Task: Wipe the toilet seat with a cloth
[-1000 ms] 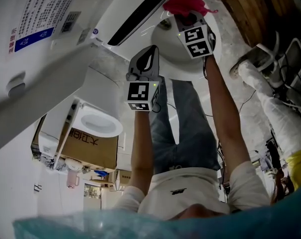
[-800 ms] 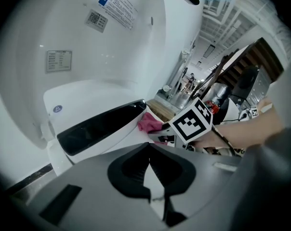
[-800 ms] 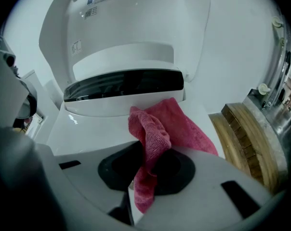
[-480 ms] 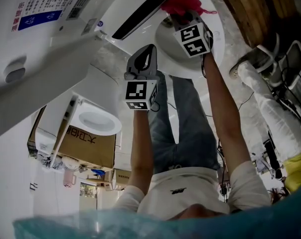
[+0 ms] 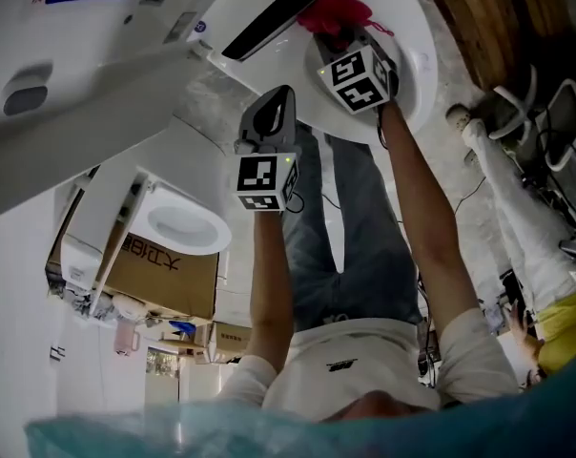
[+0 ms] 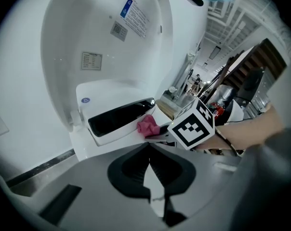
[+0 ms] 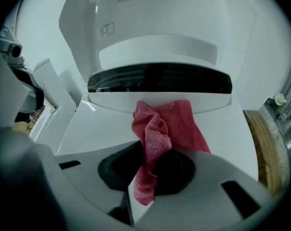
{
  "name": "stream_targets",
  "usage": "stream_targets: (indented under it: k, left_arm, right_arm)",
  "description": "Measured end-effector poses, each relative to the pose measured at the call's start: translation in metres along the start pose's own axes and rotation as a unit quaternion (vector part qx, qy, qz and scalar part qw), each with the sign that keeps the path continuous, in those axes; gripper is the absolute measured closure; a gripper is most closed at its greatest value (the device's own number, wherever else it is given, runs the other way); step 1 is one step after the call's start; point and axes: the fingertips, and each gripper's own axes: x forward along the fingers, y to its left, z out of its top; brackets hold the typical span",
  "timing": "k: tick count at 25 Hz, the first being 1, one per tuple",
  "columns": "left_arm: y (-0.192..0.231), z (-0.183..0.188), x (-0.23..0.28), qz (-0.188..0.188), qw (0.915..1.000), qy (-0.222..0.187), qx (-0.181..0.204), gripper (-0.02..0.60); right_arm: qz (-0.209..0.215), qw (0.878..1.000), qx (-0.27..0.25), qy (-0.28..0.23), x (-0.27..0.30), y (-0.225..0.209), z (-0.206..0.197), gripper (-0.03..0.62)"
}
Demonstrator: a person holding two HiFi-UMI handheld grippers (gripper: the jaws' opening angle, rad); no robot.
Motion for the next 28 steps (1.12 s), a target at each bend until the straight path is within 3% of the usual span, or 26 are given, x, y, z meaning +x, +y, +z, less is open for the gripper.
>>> stream_targets:
  k: [19, 28]
  left_arm:
    - [0.016, -0.039, -0.045, 0.018, 0.9998, -0.004, -0.01, 0.572]
    - [0.016, -0.058, -0.059, 0.02, 0.9998, 0.004, -0.003, 0.572]
  right_arm:
    - [0.054, 0.994, -0.091, 0.003, 0.002, 0.091, 0.0, 0.54]
    - [0.068, 0.994, -0.086, -0.005, -0.006, 0.122, -0.016, 0.542]
